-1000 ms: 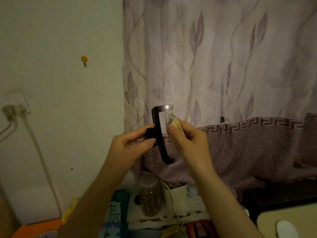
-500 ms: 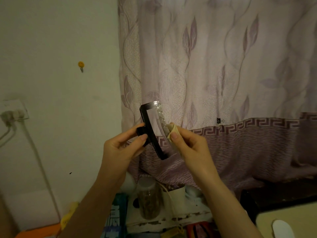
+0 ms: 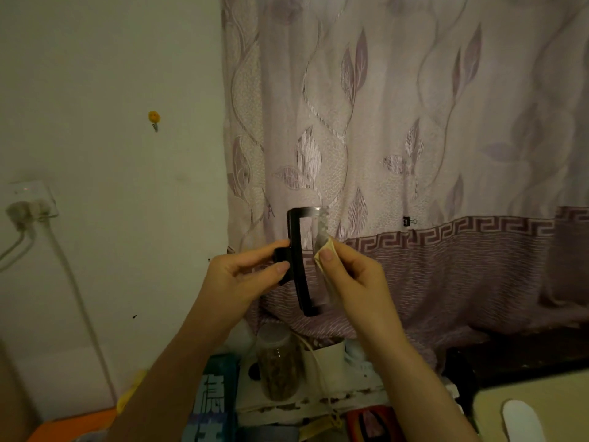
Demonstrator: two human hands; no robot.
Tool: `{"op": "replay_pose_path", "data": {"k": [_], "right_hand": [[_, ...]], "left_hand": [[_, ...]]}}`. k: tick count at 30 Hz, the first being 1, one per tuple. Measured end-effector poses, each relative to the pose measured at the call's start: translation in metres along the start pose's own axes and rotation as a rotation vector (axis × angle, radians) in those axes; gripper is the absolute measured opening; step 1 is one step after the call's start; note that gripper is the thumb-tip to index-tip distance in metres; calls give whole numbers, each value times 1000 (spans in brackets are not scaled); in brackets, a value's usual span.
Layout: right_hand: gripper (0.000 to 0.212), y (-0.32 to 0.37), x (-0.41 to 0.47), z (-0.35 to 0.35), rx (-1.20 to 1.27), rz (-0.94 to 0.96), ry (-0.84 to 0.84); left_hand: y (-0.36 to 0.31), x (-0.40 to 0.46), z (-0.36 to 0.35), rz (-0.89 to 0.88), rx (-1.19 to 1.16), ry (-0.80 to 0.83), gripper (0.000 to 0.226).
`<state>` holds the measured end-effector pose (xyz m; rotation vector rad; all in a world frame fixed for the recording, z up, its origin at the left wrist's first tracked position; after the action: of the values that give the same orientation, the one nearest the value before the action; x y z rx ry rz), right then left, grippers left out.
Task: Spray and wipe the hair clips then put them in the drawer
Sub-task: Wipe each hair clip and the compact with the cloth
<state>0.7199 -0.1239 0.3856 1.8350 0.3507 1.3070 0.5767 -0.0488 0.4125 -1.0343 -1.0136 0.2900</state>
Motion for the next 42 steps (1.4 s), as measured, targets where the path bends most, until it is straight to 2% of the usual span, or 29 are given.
{"op": "replay_pose_path", "data": {"k": [5, 8, 10, 16, 20, 24, 27, 32, 35, 40, 42], "right_hand": [[27, 11, 5, 7, 24, 24, -33], [38, 12, 8, 13, 38, -18, -33], [36, 14, 10, 15, 58, -41, -15], [33, 12, 16, 26, -26, -86, 98], [40, 9, 21, 30, -64, -134, 174], [30, 9, 21, 29, -121, -225, 331], [30, 9, 21, 31, -99, -228, 355], [33, 0, 18, 34, 10, -229, 195], [33, -5, 14, 34, 92, -228, 86], [37, -13, 7, 37, 181, -219, -100], [37, -16, 3, 40, 232, -216, -182]], "left_hand": [[7, -3, -3, 60, 33, 89, 37], [10, -5, -4, 85, 66, 134, 37], [11, -6, -4, 93, 83, 151, 37], [10, -5, -2, 116, 96, 207, 35], [9, -6, -5, 111, 131, 242, 35], [8, -1, 0, 129, 160, 235, 33], [6, 4, 1, 159, 144, 225, 27], [4, 10, -3, 149, 142, 212, 26], [5, 10, -2, 136, 91, 117, 34], [13, 7, 4, 165, 40, -68, 62], [18, 2, 4, 188, 12, -98, 60]]}}
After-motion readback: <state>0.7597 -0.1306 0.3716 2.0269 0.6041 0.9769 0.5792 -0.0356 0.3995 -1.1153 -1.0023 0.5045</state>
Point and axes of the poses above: each hand's wrist, its own x-axis towards the middle knuckle, its own z-axis out of the back of the hand, y = z × x, the point moved 6 cm from there along x, towards the middle knuckle, and after that the axes turned 4 degrees about z, right-handed, at the moved point
